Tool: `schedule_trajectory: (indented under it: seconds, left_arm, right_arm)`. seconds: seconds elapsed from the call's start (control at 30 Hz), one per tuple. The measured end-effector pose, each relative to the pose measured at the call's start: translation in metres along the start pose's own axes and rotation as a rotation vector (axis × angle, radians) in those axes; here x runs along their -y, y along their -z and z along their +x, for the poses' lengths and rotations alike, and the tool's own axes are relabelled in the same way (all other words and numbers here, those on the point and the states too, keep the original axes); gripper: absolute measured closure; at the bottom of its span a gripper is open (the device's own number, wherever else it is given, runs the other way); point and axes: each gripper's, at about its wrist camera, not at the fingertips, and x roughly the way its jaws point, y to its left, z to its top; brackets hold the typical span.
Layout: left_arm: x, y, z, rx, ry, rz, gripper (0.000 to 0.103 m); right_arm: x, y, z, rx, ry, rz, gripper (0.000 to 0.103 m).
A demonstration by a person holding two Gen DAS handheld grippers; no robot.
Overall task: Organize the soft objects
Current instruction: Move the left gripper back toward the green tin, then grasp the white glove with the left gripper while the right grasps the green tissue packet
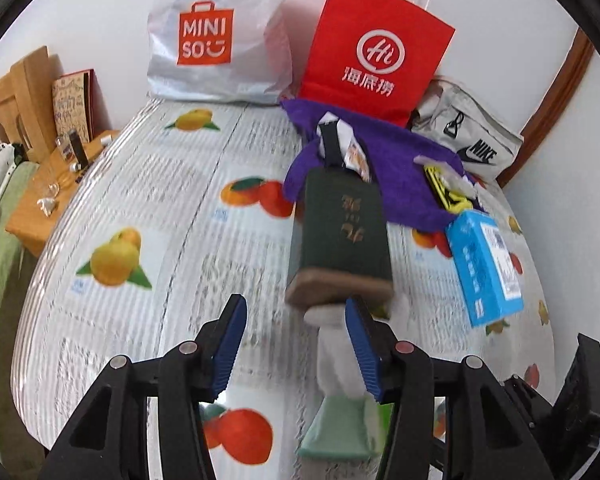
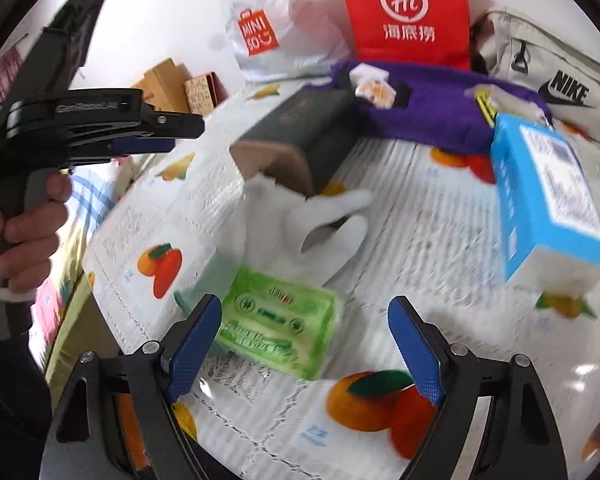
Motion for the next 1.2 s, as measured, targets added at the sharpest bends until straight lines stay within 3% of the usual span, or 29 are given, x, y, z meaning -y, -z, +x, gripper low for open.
schedule_trajectory:
  seconds: [0.27,0.43,0.53,0.7,0.8,1.03,1.2]
  left_arm:
    - [-0.021,0.028,0.002,-0.039,0.022,-0.016,0.051]
    - [-0.026,0.039,0.005,-0.05,0.045,-0.012,0.05]
    - [-0.024,0.041,0.009,-0.055,0.048,-0.006,0.05]
    - [-0.012,0.047,0.025,-0.079,0.074,0.006,0.05]
    - [0.001,0.053,0.035,-0.099,0.099,0.017,0.05]
    - [0.037,0.063,0.057,-0.132,0.197,0.056,0.029]
    - [0.063,0.065,0.066,-0.113,0.138,0.126,0.02]
  right_arm:
    - [-0.022,0.008,0.02,0.001,0.026,0.071,0.014]
    - [-0.028,0.01,0.036,-0.001,0.088,0.076,0.018]
    - [-0.022,0.013,0.032,0.026,0.073,0.101,0.025]
    - [-0.015,0.015,0.014,0.048,0.043,0.073,0.025]
    - [-0.008,0.019,-0.002,0.087,0.079,0.044,0.025]
    - [0.045,0.032,-0.035,0.117,0.166,0.105,0.025]
    - [0.081,0.048,-0.05,0.121,0.27,0.141,0.025]
